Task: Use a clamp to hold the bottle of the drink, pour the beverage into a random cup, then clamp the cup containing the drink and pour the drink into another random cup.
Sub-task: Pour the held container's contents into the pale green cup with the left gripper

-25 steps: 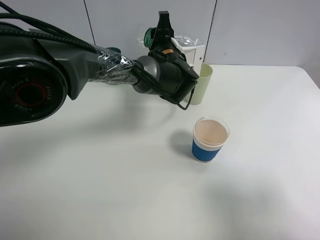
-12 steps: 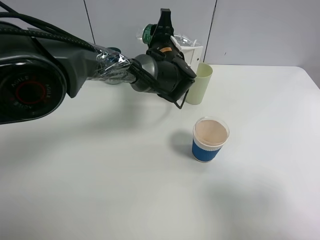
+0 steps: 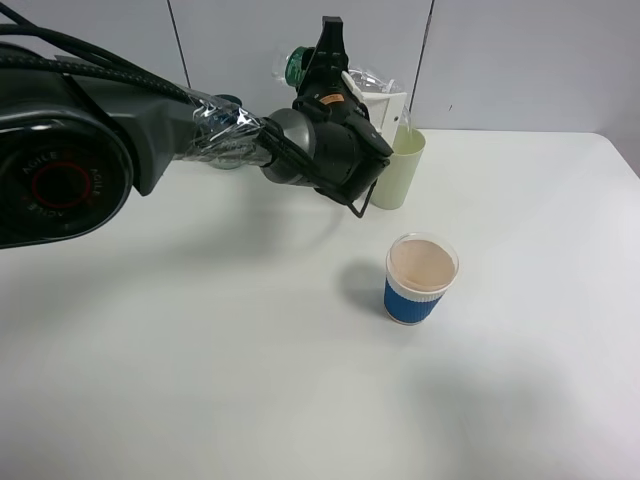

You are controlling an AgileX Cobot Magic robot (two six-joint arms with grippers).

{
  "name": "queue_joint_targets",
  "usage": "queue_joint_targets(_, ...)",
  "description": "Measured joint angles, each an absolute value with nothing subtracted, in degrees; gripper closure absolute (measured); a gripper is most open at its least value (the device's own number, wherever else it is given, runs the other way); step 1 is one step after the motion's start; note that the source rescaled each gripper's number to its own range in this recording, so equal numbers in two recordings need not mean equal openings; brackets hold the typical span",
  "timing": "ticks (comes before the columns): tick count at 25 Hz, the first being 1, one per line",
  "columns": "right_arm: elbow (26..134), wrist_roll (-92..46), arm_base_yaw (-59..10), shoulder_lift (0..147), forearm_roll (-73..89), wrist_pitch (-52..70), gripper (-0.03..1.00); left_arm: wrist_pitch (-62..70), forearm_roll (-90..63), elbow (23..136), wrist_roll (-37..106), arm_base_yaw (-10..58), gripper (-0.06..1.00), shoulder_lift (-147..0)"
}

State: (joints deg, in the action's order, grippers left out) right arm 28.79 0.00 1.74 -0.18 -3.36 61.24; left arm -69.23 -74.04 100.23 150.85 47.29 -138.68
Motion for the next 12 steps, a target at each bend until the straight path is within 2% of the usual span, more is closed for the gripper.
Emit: queue_joint_targets(12,28.8,0.0,1.7,-0.2,-3.4,61.2,-0.03,-69.2,-74.0,100.2,151.8,47.0,0.94,-138.7)
